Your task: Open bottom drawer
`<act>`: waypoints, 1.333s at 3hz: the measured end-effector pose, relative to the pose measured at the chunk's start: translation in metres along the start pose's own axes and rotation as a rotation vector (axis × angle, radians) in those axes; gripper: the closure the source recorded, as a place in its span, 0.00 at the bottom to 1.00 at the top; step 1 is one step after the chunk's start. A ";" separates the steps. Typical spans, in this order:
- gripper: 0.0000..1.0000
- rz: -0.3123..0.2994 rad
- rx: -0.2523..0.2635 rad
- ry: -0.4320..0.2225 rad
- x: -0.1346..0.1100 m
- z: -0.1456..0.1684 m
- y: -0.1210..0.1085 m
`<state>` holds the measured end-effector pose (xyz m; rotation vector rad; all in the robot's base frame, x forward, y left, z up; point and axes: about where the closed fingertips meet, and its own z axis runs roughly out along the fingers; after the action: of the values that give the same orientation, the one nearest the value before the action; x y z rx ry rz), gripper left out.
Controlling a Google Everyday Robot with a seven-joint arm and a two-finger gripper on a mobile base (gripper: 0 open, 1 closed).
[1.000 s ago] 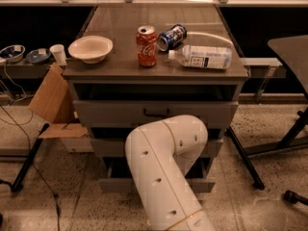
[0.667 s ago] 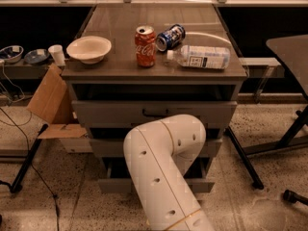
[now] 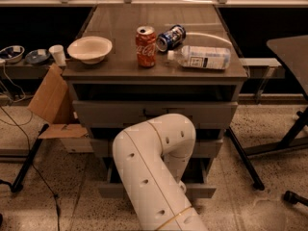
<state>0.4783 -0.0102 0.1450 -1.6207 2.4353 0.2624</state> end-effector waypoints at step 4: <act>0.00 -0.419 -0.066 -0.122 -0.091 -0.045 0.215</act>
Offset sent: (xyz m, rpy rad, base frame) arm -0.2214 0.0543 0.0990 0.0428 -0.3322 -0.0301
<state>0.3106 0.1413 0.2198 -2.0255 1.9582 0.3614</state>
